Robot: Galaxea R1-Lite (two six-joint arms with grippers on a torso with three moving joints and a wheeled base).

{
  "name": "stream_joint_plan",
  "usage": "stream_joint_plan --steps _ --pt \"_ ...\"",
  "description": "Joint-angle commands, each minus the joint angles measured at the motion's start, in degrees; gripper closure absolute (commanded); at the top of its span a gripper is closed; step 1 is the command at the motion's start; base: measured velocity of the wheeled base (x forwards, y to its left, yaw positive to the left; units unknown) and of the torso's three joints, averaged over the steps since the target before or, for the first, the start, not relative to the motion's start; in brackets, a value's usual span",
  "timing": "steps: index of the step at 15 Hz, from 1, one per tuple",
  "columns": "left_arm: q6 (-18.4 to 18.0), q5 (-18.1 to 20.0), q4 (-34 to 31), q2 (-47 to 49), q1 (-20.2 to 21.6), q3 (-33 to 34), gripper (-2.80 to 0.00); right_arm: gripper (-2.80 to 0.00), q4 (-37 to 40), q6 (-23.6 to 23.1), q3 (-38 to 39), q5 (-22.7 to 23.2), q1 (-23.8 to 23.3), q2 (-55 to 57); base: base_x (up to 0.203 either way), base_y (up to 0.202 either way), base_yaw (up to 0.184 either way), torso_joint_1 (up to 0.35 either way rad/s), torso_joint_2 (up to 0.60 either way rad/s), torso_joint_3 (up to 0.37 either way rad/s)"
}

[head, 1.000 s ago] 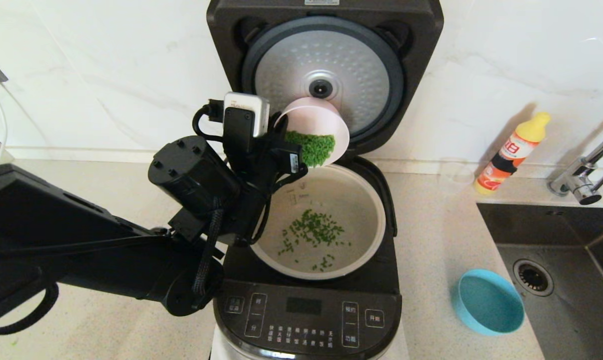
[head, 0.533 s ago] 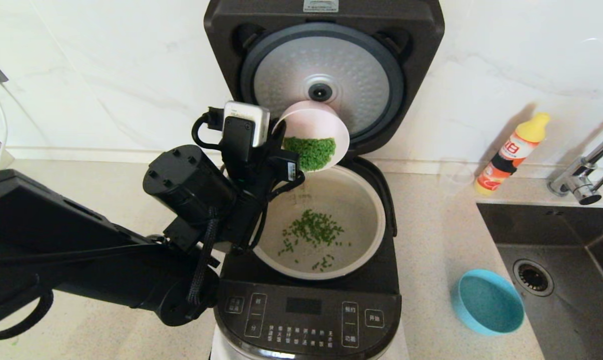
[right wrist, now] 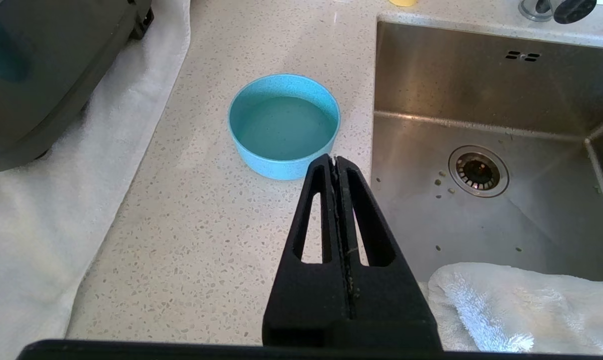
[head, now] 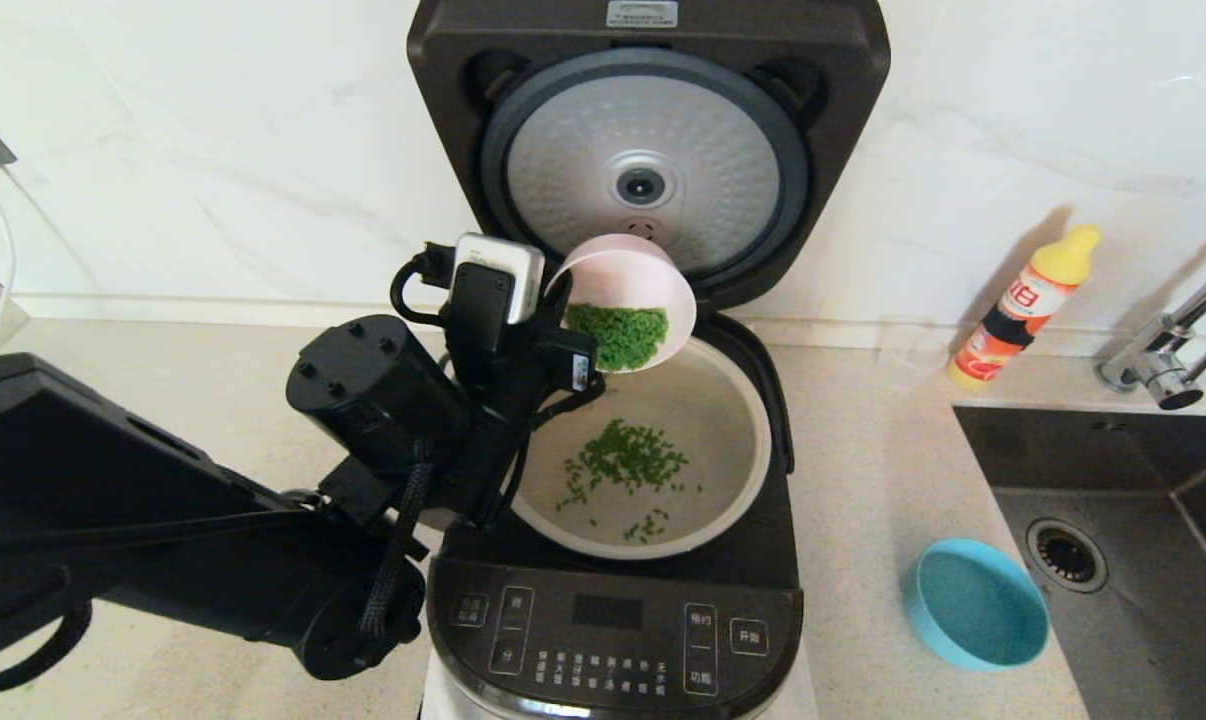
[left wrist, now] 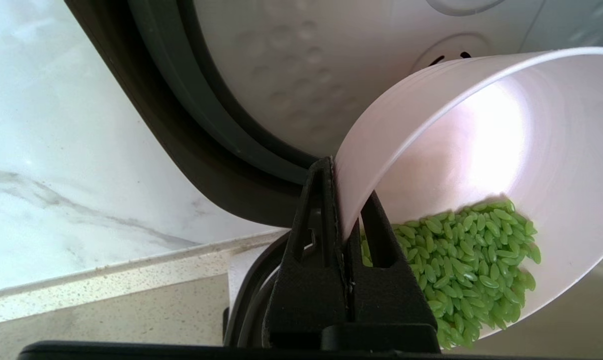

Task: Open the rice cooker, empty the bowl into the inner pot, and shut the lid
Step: Pour the chopped green onions from the bowl into the rice cooker

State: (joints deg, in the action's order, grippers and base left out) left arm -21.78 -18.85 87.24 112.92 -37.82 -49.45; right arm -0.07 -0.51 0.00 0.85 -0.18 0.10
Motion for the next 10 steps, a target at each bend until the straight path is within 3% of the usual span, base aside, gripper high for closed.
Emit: stream_joint_plan --steps 1,5,10 --pt "-0.6 -0.1 0.4 -0.1 -0.1 0.1 0.0 0.0 0.1 0.0 0.1 0.0 0.0 0.0 0.0 0.0 0.0 0.0 0.0 0.0" --pt "-4.0 2.7 0.4 1.6 -0.1 1.9 0.0 0.0 0.0 0.0 0.0 0.0 0.0 0.0 0.0 0.0 0.0 0.0 0.0 0.0" --pt "-7.8 2.9 0.4 0.6 -0.1 0.5 0.0 0.0 0.0 0.0 0.0 0.0 0.0 0.0 0.0 0.0 0.0 0.0 0.0 0.0"
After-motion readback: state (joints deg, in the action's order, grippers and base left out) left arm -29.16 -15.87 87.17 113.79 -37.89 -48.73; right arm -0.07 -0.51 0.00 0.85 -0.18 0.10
